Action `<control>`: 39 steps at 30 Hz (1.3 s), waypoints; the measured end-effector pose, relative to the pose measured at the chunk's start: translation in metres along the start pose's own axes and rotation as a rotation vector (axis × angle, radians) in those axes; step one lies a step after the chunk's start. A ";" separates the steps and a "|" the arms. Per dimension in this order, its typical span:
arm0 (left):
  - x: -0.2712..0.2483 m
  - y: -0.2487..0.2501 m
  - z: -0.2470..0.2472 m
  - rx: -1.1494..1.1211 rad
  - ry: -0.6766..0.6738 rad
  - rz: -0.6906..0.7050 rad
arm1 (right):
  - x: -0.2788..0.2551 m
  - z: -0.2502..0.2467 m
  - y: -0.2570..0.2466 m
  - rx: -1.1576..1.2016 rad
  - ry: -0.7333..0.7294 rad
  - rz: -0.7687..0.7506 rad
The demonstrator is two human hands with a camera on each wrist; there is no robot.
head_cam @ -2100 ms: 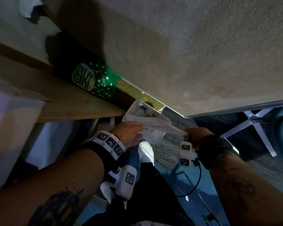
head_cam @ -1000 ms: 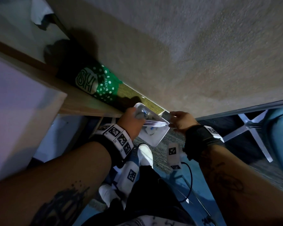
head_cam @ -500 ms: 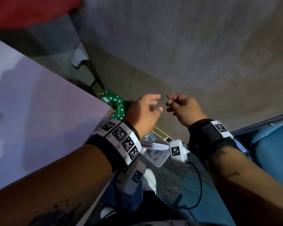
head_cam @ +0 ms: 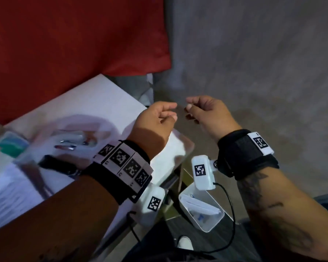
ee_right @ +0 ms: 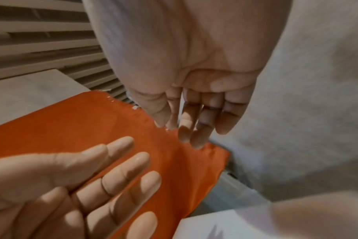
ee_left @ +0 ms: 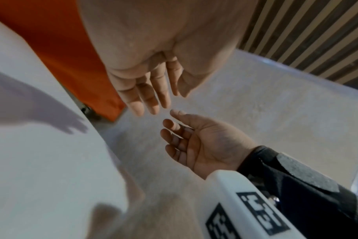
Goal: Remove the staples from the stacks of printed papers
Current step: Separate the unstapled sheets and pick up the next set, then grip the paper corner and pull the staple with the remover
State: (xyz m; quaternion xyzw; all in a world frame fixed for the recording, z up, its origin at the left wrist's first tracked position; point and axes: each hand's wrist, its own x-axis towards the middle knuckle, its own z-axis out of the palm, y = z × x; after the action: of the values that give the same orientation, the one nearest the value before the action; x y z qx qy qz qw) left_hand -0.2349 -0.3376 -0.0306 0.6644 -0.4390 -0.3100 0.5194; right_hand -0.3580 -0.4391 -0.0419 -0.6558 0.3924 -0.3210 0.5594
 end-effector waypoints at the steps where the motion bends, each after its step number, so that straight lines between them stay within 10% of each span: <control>1: -0.006 0.003 -0.021 0.008 0.043 0.009 | 0.000 0.018 -0.010 0.009 -0.031 -0.022; 17: -0.173 -0.051 -0.300 0.277 0.597 -0.364 | -0.058 0.289 -0.089 -0.290 -0.677 -0.136; 23: -0.217 -0.083 -0.332 0.188 0.581 -0.584 | -0.074 0.344 -0.072 -0.644 -0.798 -0.111; 39: -0.259 -0.138 -0.351 0.153 0.372 -0.597 | -0.109 0.378 -0.063 -0.750 -0.500 -0.110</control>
State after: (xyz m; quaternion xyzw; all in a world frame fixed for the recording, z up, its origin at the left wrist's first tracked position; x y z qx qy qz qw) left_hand -0.0039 0.0544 -0.0805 0.8455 -0.1454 -0.2878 0.4257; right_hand -0.0764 -0.1575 -0.0419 -0.8903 0.2990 -0.0179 0.3429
